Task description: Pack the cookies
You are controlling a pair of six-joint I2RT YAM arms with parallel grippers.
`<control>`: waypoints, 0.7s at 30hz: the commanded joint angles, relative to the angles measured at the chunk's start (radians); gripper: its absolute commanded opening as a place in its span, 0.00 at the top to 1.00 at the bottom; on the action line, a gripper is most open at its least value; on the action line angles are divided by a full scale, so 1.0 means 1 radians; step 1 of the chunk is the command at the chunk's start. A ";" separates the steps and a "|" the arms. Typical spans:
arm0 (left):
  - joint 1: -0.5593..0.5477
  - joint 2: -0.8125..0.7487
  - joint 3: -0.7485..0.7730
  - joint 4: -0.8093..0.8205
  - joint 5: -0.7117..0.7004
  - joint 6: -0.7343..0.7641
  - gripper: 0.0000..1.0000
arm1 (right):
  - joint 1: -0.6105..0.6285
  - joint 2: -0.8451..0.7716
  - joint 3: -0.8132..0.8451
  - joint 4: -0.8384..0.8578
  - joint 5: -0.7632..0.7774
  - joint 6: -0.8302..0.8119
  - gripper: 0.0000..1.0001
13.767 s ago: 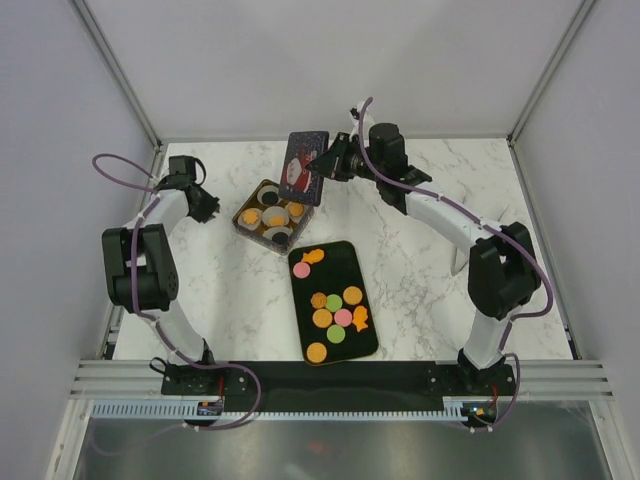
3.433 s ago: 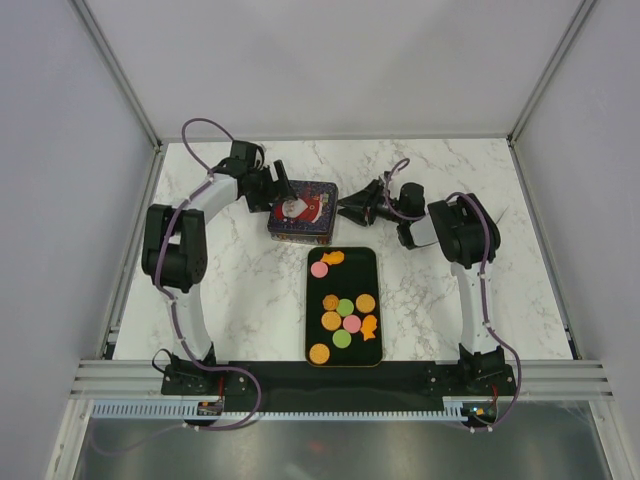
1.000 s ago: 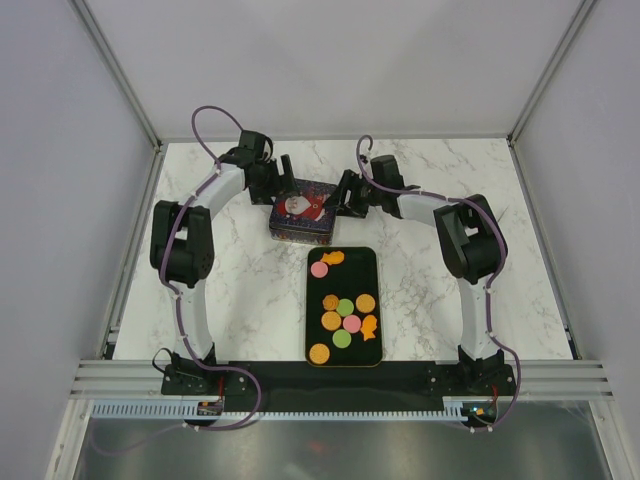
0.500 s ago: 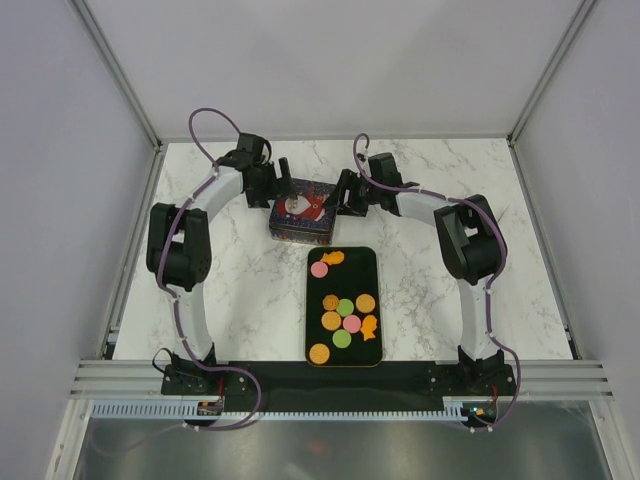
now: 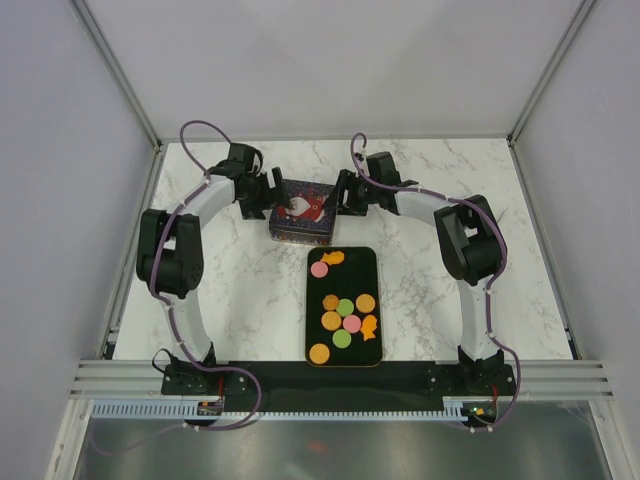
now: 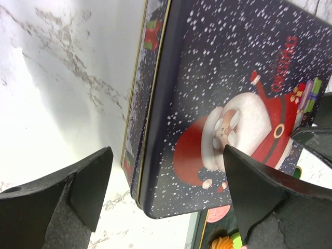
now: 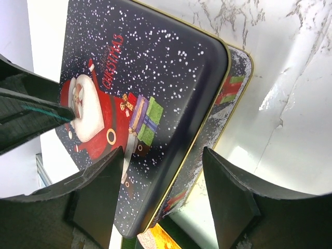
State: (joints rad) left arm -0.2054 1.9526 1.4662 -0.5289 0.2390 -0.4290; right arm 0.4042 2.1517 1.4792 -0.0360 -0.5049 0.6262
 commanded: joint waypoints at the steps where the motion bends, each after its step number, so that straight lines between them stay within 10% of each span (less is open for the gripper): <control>1: 0.004 -0.064 -0.040 0.033 0.063 -0.030 0.05 | 0.016 -0.042 0.026 -0.050 0.040 -0.049 0.30; 21: 0.014 -0.202 -0.280 0.171 0.114 -0.194 0.03 | 0.042 -0.067 -0.002 -0.056 0.068 -0.074 0.29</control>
State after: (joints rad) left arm -0.1974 1.7798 1.1976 -0.4461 0.3267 -0.5251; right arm 0.4305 2.1342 1.4818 -0.0654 -0.4641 0.5861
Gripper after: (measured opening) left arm 0.973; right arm 0.708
